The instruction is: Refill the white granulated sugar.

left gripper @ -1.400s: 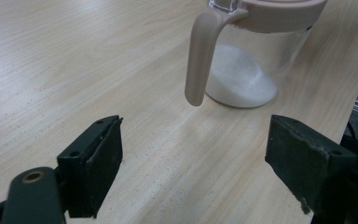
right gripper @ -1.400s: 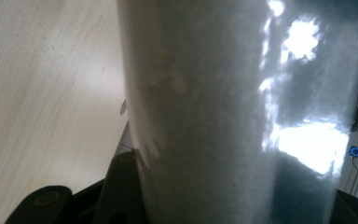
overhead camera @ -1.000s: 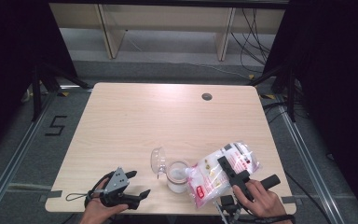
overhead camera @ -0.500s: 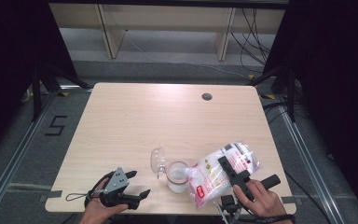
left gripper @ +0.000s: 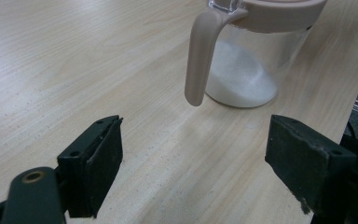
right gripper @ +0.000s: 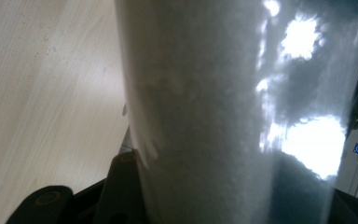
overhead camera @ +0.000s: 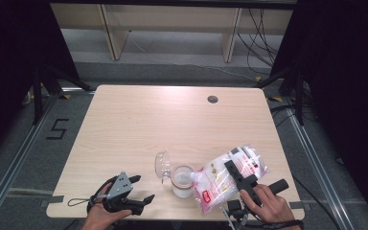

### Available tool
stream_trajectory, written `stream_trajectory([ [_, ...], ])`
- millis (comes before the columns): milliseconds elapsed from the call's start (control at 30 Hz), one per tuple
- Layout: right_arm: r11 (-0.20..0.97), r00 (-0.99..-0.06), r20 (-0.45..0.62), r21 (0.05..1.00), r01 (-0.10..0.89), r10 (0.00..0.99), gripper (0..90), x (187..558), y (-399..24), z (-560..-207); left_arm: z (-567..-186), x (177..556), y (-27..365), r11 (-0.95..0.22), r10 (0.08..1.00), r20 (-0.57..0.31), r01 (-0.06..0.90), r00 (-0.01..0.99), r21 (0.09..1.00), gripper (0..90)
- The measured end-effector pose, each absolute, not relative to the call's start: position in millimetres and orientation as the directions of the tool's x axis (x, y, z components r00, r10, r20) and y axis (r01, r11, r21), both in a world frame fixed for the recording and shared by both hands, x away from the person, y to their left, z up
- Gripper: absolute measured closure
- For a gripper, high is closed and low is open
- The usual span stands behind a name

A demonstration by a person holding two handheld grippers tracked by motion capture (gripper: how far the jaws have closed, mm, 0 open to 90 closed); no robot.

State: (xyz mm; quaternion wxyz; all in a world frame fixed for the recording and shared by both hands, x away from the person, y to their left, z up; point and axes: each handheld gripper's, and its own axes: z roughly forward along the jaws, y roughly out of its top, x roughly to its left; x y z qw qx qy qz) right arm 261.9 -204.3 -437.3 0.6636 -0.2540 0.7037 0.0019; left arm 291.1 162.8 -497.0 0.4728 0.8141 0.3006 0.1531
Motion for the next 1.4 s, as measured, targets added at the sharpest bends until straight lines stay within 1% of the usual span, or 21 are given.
stream_trajectory([
  [400, 0.87, 0.016, -0.934, -0.34, -0.357, -0.358, 62.7, 261.4, -204.4, -436.2, -497.1, 290.5, 162.3, -0.358, 0.642, -0.052, 0.359, 0.765, 0.862, 18.4],
  [467, 0.863, 0.032, -0.931, -0.349, -0.365, -0.363, 62.7, 261.6, -203.8, -435.3, -496.8, 290.6, 162.6, -0.364, 0.64, -0.051, 0.361, 0.767, 0.858, 18.4],
  [533, 0.87, 0.015, -0.934, -0.339, -0.357, -0.357, 62.8, 261.5, -204.4, -436.3, -496.5, 290.5, 162.7, -0.367, 0.64, -0.044, 0.355, 0.767, 0.86, 18.4],
  [667, 0.869, 0.019, -0.932, -0.344, -0.356, -0.361, 62.8, 261.5, -204.9, -435.4, -496.9, 290.7, 162.5, -0.362, 0.642, -0.051, 0.361, 0.765, 0.86, 18.4],
  [733, 0.879, 0.007, -0.939, -0.323, -0.351, -0.343, 62.8, 261.6, -205.9, -437.0, -496.5, 290.3, 162.6, -0.363, 0.641, -0.045, 0.355, 0.766, 0.861, 18.4],
  [767, 0.871, 0.018, -0.934, -0.34, -0.355, -0.357, 62.9, 261.4, -205.2, -435.3, -496.7, 290.1, 162.2, -0.357, 0.643, -0.05, 0.356, 0.765, 0.864, 18.4],
  [867, 0.871, 0.017, -0.934, -0.339, -0.356, -0.356, 62.9, 261.6, -205.2, -435.5, -496.8, 290.6, 162.5, -0.361, 0.641, -0.048, 0.356, 0.766, 0.862, 18.4],
  [900, 0.879, 0.005, -0.94, -0.321, -0.353, -0.341, 63.0, 261.7, -205.9, -437.1, -496.3, 290.5, 162.9, -0.367, 0.641, -0.04, 0.352, 0.767, 0.861, 18.4],
  [967, 0.878, 0.006, -0.94, -0.322, -0.354, -0.342, 63.0, 261.7, -205.9, -437.0, -495.9, 291.7, 163.6, -0.382, 0.63, -0.022, 0.334, 0.777, 0.861, 18.4],
  [1000, 0.879, 0.006, -0.94, -0.32, -0.354, -0.341, 63.0, 261.7, -205.8, -437.1, -496.5, 291.4, 163.1, -0.372, 0.634, -0.036, 0.345, 0.772, 0.862, 18.4],
  [1033, 0.87, 0.018, -0.934, -0.34, -0.356, -0.357, 63.1, 261.4, -204.9, -435.6, -496.8, 290.7, 162.5, -0.361, 0.64, -0.047, 0.355, 0.767, 0.862, 18.4],
  [1100, 0.87, 0.018, -0.934, -0.339, -0.358, -0.357, 63.2, 261.2, -204.8, -435.4, -496.9, 289.9, 161.5, -0.347, 0.645, -0.057, 0.358, 0.762, 0.867, 18.4],
  [1167, 0.87, 0.017, -0.934, -0.339, -0.359, -0.357, 63.2, 261.4, -205.0, -435.4, -496.4, 290.4, 162.8, -0.365, 0.641, -0.044, 0.355, 0.766, 0.861, 18.4],
  [1200, 0.879, 0.005, -0.94, -0.319, -0.355, -0.34, 63.3, 261.6, -205.9, -437.1, -496.8, 290.7, 162.6, -0.361, 0.64, -0.048, 0.355, 0.767, 0.862, 18.4],
  [1233, 0.872, 0.014, -0.935, -0.335, -0.358, -0.353, 63.3, 261.4, -205.3, -435.6, -496.9, 290.7, 162.5, -0.361, 0.641, -0.047, 0.355, 0.766, 0.862, 18.4],
  [1400, 0.872, 0.015, -0.936, -0.333, -0.358, -0.351, 63.5, 261.0, -205.5, -434.8, -496.9, 290.7, 162.4, -0.361, 0.641, -0.047, 0.355, 0.766, 0.862, 18.4],
])
